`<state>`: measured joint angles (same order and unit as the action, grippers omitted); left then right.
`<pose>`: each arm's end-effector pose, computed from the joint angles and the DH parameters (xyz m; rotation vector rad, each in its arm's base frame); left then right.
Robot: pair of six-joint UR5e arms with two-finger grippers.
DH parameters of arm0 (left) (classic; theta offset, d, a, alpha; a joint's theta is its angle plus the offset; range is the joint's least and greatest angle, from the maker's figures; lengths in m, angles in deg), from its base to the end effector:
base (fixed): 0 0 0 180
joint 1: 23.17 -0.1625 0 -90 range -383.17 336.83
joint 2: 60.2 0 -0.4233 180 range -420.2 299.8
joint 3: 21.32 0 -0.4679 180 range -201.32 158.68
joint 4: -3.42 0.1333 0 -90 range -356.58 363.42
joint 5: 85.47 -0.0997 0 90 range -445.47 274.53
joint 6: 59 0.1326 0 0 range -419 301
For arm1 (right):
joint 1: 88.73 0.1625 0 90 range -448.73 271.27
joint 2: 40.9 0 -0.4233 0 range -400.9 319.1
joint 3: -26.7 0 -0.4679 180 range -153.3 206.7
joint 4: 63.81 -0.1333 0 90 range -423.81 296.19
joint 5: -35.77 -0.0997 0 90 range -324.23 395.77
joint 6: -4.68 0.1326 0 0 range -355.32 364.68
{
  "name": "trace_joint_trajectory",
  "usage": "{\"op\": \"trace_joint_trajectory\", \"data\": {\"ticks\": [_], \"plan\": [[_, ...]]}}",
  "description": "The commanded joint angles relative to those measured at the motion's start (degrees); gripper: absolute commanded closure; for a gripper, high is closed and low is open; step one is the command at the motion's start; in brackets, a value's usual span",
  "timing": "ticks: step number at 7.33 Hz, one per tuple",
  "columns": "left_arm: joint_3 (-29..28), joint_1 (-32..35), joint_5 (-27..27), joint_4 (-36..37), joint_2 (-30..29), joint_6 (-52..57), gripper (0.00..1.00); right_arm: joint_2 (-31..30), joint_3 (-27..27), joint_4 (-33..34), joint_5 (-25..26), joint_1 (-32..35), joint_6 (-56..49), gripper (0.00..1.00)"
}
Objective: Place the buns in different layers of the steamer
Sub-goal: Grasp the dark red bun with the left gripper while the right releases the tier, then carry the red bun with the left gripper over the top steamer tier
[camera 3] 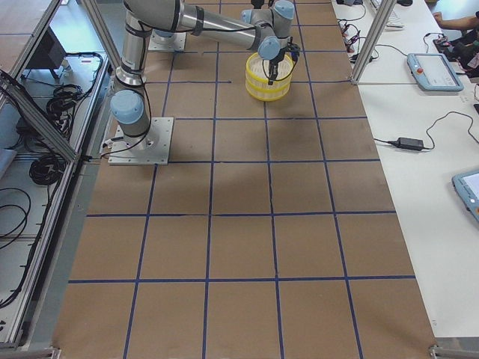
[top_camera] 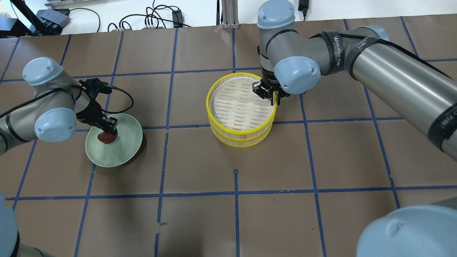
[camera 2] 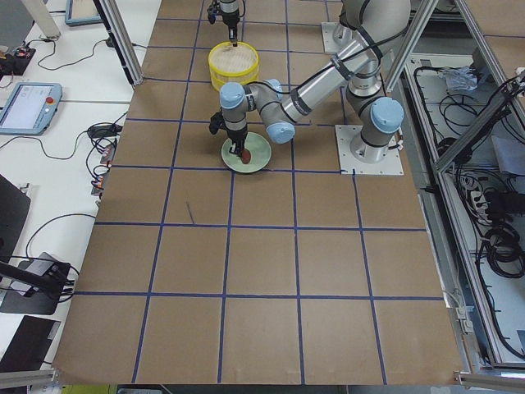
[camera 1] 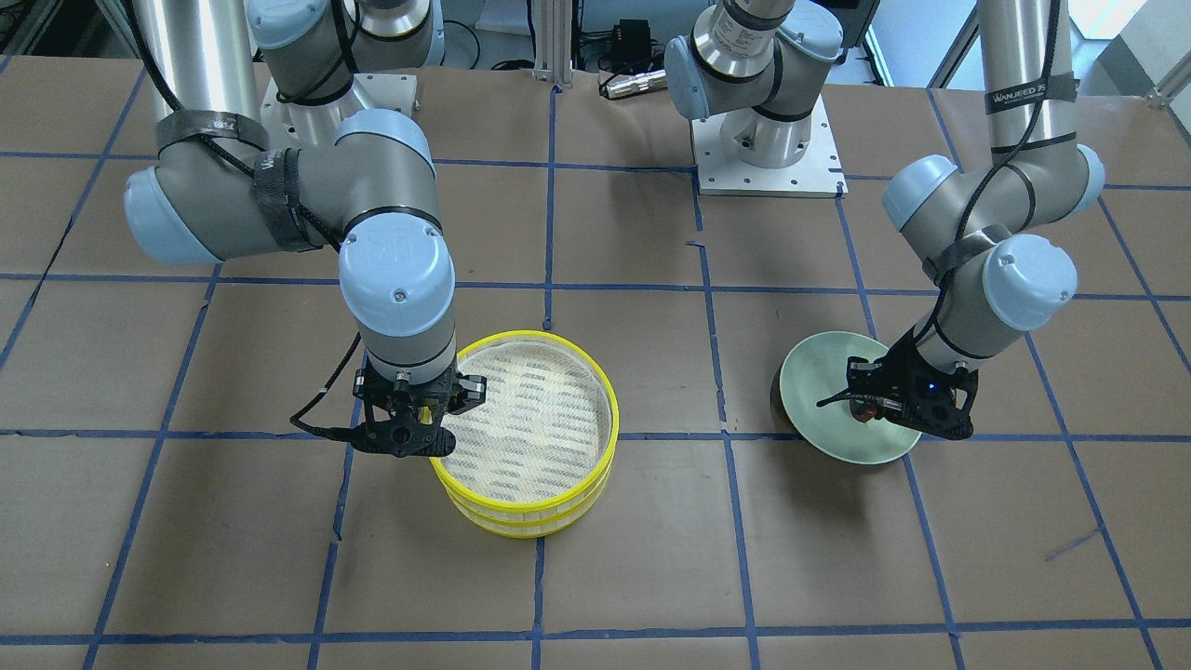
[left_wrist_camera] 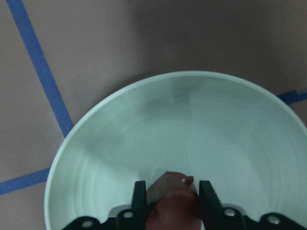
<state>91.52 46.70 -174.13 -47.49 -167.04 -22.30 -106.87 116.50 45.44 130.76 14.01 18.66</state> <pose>0.0719 -0.5925 0.1353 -0.4488 -3.0836 0.0032 0.2708 -0.6454 0.2204 -0.0276 -3.0371 -0.0876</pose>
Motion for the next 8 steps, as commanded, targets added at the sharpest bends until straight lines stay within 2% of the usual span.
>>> {"op": "trace_joint_trajectory", "data": {"ticks": [1,2,3,4,5,7,8], "plan": [[-1.7,1.5,0.5,-2.6,6.3,-0.9,0.98,-2.7,-1.7,-0.7,-1.7,-1.3,-1.2,0.00],[-2.0,2.2,2.7,-7.0,10.6,-2.4,0.98,-6.3,-4.8,-3.6,-6.3,-3.7,-4.6,0.00],[-3.2,3.5,8.5,-12.1,14.3,-7.3,0.98,-8.5,-6.8,-10.3,-6.4,-6.6,-8.9,0.00],[-5.9,6.7,13.1,-15.1,15.3,-16.0,0.98,-12.2,-8.0,-15.8,-6.8,-8.9,-13.6,0.00],[-8.6,12.5,15.5,-15.2,14.9,-25.9,0.98,-15.6,-8.4,-20.6,-6.1,-9.0,-14.3,0.00],[-12.4,26.3,16.4,-12.0,11.2,-46.7,0.98,-16.7,-7.0,-21.5,-6.1,-9.5,-18.4,0.00],[-12.8,32.4,16.0,-3.8,7.4,-53.1,0.98,-17.1,-6.6,-20.7,-6.2,-9.1,-17.6,0.00]]}}
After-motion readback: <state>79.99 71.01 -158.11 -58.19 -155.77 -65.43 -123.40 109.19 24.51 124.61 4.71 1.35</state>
